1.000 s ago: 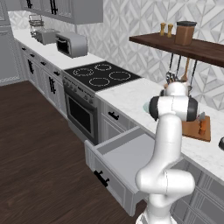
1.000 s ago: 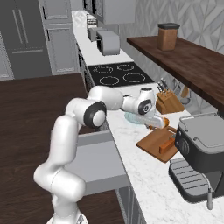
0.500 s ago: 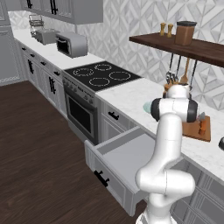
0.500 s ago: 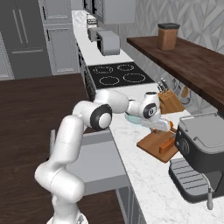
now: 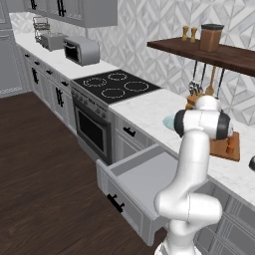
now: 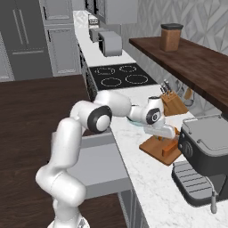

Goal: Pick up the knife from the drawer and place it on the cutting board. Then place the meat from the plate to the cutting board.

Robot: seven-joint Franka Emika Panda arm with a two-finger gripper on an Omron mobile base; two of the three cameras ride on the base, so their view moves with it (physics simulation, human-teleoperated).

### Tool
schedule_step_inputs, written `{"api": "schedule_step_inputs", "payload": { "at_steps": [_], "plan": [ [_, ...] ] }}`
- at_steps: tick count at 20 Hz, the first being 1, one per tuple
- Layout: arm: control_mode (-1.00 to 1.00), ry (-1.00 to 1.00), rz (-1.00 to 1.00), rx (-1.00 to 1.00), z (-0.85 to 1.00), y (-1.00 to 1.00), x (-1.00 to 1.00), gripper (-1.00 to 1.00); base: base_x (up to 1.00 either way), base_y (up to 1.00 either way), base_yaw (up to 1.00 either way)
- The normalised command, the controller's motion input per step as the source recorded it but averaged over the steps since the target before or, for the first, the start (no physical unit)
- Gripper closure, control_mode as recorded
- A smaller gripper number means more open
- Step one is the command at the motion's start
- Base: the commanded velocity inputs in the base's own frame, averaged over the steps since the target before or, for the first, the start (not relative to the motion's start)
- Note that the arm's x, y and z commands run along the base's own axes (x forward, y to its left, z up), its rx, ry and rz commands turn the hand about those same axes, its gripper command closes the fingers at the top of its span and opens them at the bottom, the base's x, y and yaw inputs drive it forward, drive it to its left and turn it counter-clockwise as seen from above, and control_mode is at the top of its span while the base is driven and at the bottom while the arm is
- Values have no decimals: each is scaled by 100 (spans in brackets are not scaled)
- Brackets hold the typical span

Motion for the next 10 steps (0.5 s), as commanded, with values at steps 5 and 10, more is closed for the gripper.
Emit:
{"api": "schedule_step_inputs", "payload": {
  "at_steps": [5,10],
  "plan": [
    [-100,0,0,-4,-13,0,-28,100,0,0,0],
    [-100,0,0,-7,-26,10,-1,100,0,0,0]
  ]
}}
